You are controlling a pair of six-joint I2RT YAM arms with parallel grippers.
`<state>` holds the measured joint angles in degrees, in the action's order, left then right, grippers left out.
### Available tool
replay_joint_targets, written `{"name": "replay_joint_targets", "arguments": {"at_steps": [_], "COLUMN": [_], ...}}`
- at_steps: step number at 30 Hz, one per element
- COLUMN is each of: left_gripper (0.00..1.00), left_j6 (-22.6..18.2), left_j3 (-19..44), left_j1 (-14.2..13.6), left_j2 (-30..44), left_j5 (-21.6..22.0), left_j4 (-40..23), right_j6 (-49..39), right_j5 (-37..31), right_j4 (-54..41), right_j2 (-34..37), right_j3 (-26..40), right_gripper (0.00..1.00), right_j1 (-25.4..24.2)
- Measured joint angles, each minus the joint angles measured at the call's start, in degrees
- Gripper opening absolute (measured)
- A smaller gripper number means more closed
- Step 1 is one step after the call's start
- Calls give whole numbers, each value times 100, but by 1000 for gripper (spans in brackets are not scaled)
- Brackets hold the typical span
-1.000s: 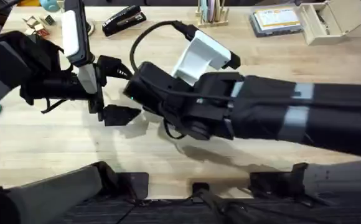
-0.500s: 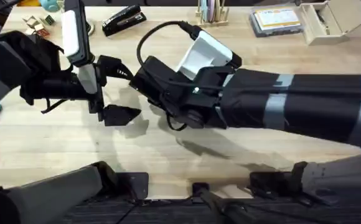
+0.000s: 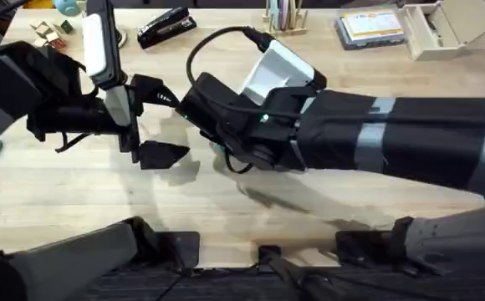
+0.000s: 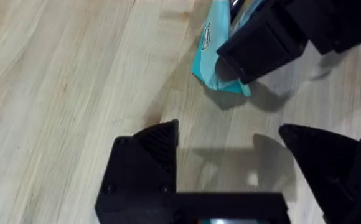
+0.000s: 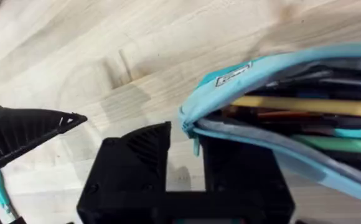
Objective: Unzip the bag, pick up the pens from the table one at a time and place them inside, then zip the bag closed.
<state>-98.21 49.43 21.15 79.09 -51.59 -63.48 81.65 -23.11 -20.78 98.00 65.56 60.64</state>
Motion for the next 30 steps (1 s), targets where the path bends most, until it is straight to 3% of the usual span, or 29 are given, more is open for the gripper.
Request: {"name": "replay_joint_targets", "arguments": {"at_steps": [5,11,23,30], "left_gripper": [994,993,993,993], "left_j6": [0,0,0,2], "left_j3": [0,0,0,0], "left_j1": [0,0,0,0], "left_j2": [0,0,0,0], "left_j5": [-1,0,0,-2], "left_j4": [0,0,0,4], "right_j6": [4,19,-28,-426], "right_j5": [0,0,248,369], "right_j4": [-32,-74,-17,-58], "right_j2": [0,0,-20,-474], "right_j3": [0,0,0,0], "right_gripper": [224,46,31,31], "right_j1": [-13,-13,-18,-24]}}
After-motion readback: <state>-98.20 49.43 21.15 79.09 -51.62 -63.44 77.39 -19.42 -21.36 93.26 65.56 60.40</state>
